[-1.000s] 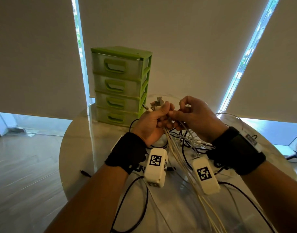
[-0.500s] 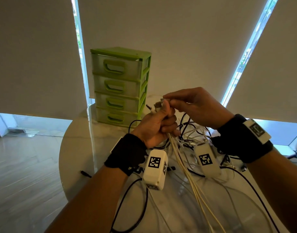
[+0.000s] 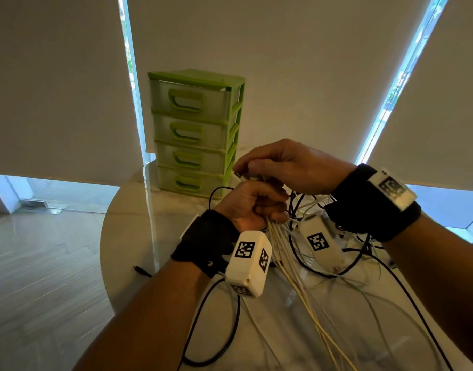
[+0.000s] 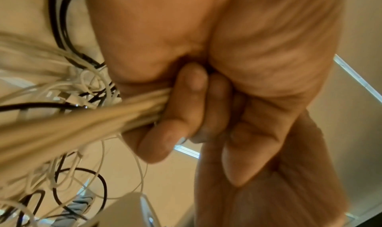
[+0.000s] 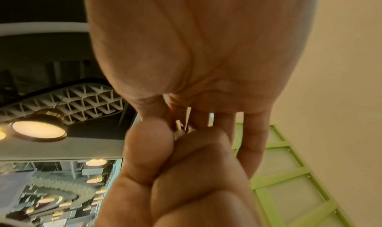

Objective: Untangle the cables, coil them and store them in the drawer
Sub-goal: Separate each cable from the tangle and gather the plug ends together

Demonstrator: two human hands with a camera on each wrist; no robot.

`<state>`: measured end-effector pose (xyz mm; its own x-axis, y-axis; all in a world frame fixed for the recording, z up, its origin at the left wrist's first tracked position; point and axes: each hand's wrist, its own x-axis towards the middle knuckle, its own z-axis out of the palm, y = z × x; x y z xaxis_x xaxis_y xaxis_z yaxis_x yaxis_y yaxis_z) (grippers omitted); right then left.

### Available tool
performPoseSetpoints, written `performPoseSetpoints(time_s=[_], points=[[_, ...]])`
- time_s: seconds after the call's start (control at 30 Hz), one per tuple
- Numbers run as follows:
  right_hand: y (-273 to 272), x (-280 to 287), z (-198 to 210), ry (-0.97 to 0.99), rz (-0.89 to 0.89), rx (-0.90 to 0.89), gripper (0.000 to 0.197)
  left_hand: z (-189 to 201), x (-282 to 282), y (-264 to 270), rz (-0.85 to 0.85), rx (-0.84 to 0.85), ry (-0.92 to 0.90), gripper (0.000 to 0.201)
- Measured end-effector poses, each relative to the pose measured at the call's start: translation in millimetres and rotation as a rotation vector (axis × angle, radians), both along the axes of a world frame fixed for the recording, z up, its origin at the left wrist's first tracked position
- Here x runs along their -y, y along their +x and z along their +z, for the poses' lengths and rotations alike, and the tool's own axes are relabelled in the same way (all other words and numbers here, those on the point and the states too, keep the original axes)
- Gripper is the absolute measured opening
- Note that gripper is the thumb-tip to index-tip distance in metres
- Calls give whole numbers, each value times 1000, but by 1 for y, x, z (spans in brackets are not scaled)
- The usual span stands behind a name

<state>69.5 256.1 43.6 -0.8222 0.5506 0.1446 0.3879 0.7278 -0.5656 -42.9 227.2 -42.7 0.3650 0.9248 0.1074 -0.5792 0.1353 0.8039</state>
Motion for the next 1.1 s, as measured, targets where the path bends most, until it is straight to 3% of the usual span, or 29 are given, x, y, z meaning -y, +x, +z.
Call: performPoseSetpoints(time_s=[0.2,0.3,0.37,0.47,0.57,0.67,0.73,0.83,0.93,1.0,1.1], points=[[8,3,2,24,-37,16,21,3,-3,-1,56,70,0,36],[29,2,-12,-240,-145,-39,45,6,-9,-11,161,171,18,41],[42,4,-29,-399,-155,52,54,6,-13,-19,161,274,41,46],[61,1,-47,-283,-99,153,37,4,-18,-23,154,307,76,51],[76,-11,-46,-180,-161,177,12,8,-15,-25,172,320,119,51],[94,-27,-40,-75,-290,260,13,12,-15,-37,279,401,121,56],[102,-36,-35,-27,-370,194,14,12,-17,-46,331,442,102,58],[100,-35,-25,130,-469,25,16,11,-17,-43,411,276,76,34],[86,-21,-12,224,-478,-150,7,7,-17,-27,490,-142,100,14],[73,-11,-3,202,-439,-237,6,4,-14,-16,481,-362,180,15],[47,7,5,200,-327,-306,7,4,-6,0,421,-460,260,32]])
